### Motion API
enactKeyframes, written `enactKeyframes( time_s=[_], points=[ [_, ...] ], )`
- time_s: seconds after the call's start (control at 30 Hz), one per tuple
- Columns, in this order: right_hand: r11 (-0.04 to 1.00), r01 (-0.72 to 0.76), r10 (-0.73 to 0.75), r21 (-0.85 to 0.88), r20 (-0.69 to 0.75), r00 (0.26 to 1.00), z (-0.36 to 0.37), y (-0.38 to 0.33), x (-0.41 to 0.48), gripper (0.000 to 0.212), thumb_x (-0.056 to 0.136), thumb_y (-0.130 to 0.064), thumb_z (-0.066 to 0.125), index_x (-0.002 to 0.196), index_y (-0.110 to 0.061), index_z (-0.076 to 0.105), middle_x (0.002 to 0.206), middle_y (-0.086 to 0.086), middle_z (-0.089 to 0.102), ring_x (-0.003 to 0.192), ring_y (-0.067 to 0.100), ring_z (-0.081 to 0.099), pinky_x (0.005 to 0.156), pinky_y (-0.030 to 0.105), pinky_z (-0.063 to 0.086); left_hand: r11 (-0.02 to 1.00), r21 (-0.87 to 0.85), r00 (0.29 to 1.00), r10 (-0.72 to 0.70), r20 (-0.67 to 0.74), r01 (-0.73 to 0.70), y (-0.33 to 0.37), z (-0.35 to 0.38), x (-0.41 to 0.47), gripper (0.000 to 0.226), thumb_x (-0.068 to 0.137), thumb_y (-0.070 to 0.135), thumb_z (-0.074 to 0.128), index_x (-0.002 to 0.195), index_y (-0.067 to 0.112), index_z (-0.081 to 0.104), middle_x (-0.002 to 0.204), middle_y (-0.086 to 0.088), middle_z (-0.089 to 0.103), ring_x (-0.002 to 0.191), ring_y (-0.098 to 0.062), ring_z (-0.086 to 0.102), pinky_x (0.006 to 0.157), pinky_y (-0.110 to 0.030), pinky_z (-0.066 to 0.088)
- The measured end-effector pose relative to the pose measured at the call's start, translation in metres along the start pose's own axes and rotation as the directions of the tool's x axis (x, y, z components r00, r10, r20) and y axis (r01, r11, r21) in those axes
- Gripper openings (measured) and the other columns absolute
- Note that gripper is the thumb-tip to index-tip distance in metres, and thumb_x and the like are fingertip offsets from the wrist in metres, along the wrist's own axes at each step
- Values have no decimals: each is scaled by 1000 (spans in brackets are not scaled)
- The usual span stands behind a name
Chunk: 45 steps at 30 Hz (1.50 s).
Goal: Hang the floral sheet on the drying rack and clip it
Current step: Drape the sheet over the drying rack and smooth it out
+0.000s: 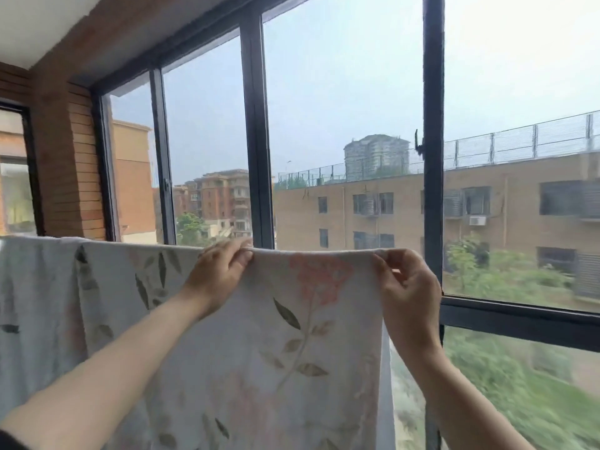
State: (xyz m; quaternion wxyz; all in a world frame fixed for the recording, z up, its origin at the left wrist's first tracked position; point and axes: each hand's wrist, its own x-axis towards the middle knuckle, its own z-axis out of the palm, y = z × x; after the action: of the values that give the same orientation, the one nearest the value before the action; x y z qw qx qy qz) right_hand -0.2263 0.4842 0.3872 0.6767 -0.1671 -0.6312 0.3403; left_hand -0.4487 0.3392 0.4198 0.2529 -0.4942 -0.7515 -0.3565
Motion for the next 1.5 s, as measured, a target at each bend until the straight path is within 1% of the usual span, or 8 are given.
enactKeyframes(
  time_s=[0.1, 0.2, 0.3, 0.7, 0.97, 1.07, 1.17, 1.5],
  points=[
    [998, 3, -6, -59, -55, 998, -1, -10, -8, 12, 89, -6, 58, 84, -13, 65, 71, -8, 63, 58, -2, 53, 48, 13, 41, 984, -158, 997, 80, -15, -82, -4, -7, 6, 18, 95, 19, 55, 107, 16, 68, 105, -1, 67, 96, -13, 57, 79, -23, 41],
    [994, 11, -21, -105, -100, 995, -4, -18, -12, 18, 88, 1, 54, 82, -14, 63, 69, -6, 63, 55, -2, 53, 46, 12, 41, 946, -316, 996, 57, -63, -75, -2, -11, 13, 11, 88, 12, 64, 94, 11, 74, 83, 7, 69, 81, -4, 61, 70, -9, 44],
    [987, 17, -38, -160, -134, 990, -11, -23, -11, 19, 88, 1, 55, 80, -16, 62, 67, -6, 61, 52, -3, 51, 45, 9, 37, 934, -341, 994, 89, -59, -103, 5, -11, 19, 8, 84, 6, 68, 86, 10, 75, 76, 6, 68, 75, 1, 60, 64, 0, 41],
    [963, 12, -67, -269, -197, 978, -64, -20, -4, 14, 89, -2, 57, 82, -12, 63, 69, -8, 62, 56, -6, 53, 50, 9, 41, 921, -284, 964, 255, -78, -266, 47, 12, 17, 7, 83, 9, 70, 81, 14, 75, 71, 7, 67, 70, -15, 63, 69, -28, 51],
    [969, 17, -66, -247, -192, 979, -88, -8, -5, 10, 89, -6, 60, 82, -10, 64, 71, -2, 63, 57, -3, 51, 50, 9, 40, 928, -240, 958, 282, -52, -286, 66, 23, 11, 8, 84, 12, 69, 83, 15, 76, 74, 6, 69, 71, -14, 63, 71, -31, 53],
    [971, 7, -54, -238, -189, 981, -95, -3, -10, 7, 89, -10, 62, 82, -11, 65, 71, -3, 63, 57, -4, 53, 50, 7, 40, 932, -187, 950, 309, -33, -310, 72, 28, 6, 7, 84, 14, 69, 81, 15, 75, 76, 3, 71, 70, -14, 60, 66, -27, 45],
    [977, -38, -1, -209, -183, 983, -100, 9, -21, 6, 87, -14, 65, 81, -13, 66, 70, -5, 64, 57, -4, 53, 51, 8, 41, 928, -99, 933, 356, -49, -359, 75, 33, 2, 6, 82, 15, 71, 76, 14, 75, 73, 0, 72, 66, -20, 61, 63, -24, 35],
    [965, -215, 177, -148, -232, 957, -123, 45, -44, 11, 88, -20, 66, 78, -16, 65, 70, -1, 64, 62, 9, 54, 54, 10, 42, 894, 59, 890, 447, -92, -444, 98, 53, -20, 10, 79, 17, 67, 73, 15, 75, 72, -2, 73, 63, -28, 65, 73, -27, 36]
  ],
)
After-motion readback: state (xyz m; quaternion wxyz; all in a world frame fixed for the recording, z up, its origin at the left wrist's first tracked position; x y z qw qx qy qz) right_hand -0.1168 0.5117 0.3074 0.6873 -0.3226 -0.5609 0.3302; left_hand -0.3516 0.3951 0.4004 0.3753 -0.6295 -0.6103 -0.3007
